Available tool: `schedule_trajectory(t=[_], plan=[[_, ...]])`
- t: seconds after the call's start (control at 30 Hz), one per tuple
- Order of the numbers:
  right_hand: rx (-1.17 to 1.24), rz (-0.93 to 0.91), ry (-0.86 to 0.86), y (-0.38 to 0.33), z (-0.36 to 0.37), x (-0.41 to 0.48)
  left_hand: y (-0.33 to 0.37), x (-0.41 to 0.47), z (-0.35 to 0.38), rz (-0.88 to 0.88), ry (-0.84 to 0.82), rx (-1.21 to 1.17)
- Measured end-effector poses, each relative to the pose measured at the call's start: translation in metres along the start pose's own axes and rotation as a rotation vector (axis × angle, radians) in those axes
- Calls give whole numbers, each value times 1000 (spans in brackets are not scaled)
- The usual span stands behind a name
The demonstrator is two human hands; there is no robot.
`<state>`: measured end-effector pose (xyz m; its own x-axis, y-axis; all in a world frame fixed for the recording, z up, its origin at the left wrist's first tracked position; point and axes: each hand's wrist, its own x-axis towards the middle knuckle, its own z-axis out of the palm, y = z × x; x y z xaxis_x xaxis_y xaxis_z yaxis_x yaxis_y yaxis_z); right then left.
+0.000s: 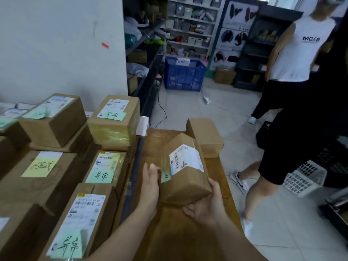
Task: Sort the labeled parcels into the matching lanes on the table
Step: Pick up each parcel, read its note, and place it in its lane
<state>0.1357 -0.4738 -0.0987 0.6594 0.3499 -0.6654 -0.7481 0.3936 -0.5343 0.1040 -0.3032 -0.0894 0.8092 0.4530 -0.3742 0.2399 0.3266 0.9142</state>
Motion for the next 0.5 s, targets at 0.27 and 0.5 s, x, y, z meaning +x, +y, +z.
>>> schedule_trajectory(t=[0.27, 0.5], plan=[[52, -58, -90, 16, 12, -23, 14, -24, -16, 57, -104, 28], [-89, -283, -81, 14, 25, -33, 34, -54, -38, 181, -75, 64]])
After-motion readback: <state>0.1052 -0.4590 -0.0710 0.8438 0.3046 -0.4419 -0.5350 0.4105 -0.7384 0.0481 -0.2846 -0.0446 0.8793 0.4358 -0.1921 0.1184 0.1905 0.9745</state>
